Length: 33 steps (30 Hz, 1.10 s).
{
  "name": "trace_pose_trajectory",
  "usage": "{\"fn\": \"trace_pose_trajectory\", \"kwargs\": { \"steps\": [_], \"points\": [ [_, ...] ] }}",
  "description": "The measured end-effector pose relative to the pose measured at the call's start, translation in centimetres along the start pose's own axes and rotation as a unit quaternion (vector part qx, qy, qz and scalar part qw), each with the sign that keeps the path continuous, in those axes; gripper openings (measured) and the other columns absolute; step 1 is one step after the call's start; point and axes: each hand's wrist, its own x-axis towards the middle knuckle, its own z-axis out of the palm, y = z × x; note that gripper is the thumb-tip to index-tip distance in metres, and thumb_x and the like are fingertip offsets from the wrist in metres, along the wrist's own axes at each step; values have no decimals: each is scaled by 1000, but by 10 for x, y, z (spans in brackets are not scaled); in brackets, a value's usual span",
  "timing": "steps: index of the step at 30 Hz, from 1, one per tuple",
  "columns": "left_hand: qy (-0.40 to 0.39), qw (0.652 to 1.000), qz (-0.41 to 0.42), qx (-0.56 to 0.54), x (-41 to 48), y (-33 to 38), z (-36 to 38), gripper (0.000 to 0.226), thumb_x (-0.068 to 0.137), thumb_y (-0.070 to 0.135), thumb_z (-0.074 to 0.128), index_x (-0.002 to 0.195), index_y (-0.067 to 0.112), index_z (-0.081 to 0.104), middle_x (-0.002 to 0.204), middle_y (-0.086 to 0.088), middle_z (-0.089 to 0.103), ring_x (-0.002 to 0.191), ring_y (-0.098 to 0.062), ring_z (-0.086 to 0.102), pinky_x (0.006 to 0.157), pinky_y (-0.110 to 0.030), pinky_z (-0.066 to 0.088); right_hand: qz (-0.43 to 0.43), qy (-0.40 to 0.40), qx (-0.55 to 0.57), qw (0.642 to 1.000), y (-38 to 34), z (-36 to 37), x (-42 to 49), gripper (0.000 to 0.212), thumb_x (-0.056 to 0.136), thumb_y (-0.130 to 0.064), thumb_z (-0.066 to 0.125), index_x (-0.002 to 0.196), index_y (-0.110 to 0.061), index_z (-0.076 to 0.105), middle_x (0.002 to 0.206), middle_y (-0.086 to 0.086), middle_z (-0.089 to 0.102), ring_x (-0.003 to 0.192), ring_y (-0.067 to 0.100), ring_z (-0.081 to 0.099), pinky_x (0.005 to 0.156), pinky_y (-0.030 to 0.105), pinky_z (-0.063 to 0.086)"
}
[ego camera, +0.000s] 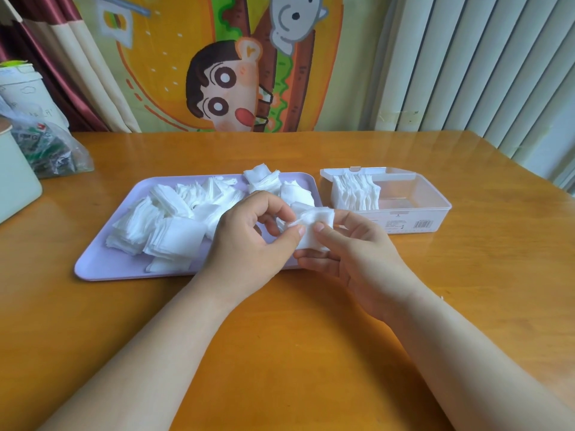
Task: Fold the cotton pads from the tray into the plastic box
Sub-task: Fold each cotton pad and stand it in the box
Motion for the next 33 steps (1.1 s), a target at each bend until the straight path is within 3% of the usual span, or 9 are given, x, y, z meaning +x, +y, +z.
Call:
{"fn": "trace_pose_trajectory", "kwargs": {
  "steps": [3, 6, 11, 16, 19, 24, 29, 33],
  "points": [
    [-4, 1000, -15, -17, 2, -3, -1, 29, 80, 12, 89, 100, 24, 72, 86, 15, 62, 62, -2, 52, 63, -12, 42, -7, 2, -2, 1000, 1, 0, 0, 27, 104, -7, 63, 127, 5, 61, 105, 22, 78, 93, 40, 77, 81, 36, 64],
    [-9, 1000, -3, 3, 4, -7, 0, 29, 78, 12, 90, 98, 27, 75, 90, 10, 59, 70, -17, 53, 68, -12, 42, -13, 3, -17, 1000, 1, 0, 0, 25, 104, -7, 63, 127, 4, 62, 111, 26, 77, 99, 46, 76, 82, 38, 65],
    [-11, 999, 27, 30, 4, -6, 1, 21, 78, 11, 90, 84, 21, 72, 95, 4, 58, 76, -14, 54, 66, -10, 37, -24, 3, -45, 999, 3, 0, 1, 23, 104, -7, 64, 124, 2, 62, 109, 29, 76, 102, 45, 76, 90, 48, 64],
    [-4, 995, 77, 64, 3, -3, -1, 20, 80, 11, 88, 81, 20, 70, 88, 10, 62, 74, -13, 56, 64, -11, 36, -28, 5, -49, 998, 4, 1, 2, 23, 104, -7, 64, 124, 3, 62, 111, 30, 75, 103, 46, 76, 97, 58, 60],
    [-13, 999, 22, 35, 0, 0, 0, 18, 81, 13, 87, 87, 22, 72, 79, 20, 64, 62, -5, 53, 60, -8, 38, -29, -4, -40, 999, 3, 1, 1, 24, 104, -6, 63, 124, 5, 60, 110, 27, 77, 103, 42, 77, 97, 56, 61],
    [-6, 999, -44, -21, 4, -5, 0, 17, 82, 16, 88, 85, 25, 74, 73, 22, 65, 61, -2, 51, 63, -13, 42, -12, -4, -7, 1000, 0, 1, 1, 25, 102, -2, 64, 126, 4, 62, 114, 26, 76, 97, 40, 77, 84, 40, 64],
    [-25, 995, -63, -79, 4, -3, -5, 9, 78, 25, 75, 83, 23, 68, 73, 15, 62, 57, -6, 48, 62, -24, 40, 22, -34, 33, 999, -7, 0, 0, 39, 96, 7, 40, 128, 6, 62, 110, 28, 75, 91, 38, 76, 88, 43, 64],
    [-33, 985, -80, -153, 8, 1, -11, 13, 75, 17, 59, 76, 7, 50, 72, -8, 42, 70, -20, 37, 62, -32, 31, 35, -5, 56, 998, -5, 0, 3, 31, 100, 3, 51, 130, 6, 59, 116, 32, 73, 91, 39, 77, 87, 43, 65]
  ]
}}
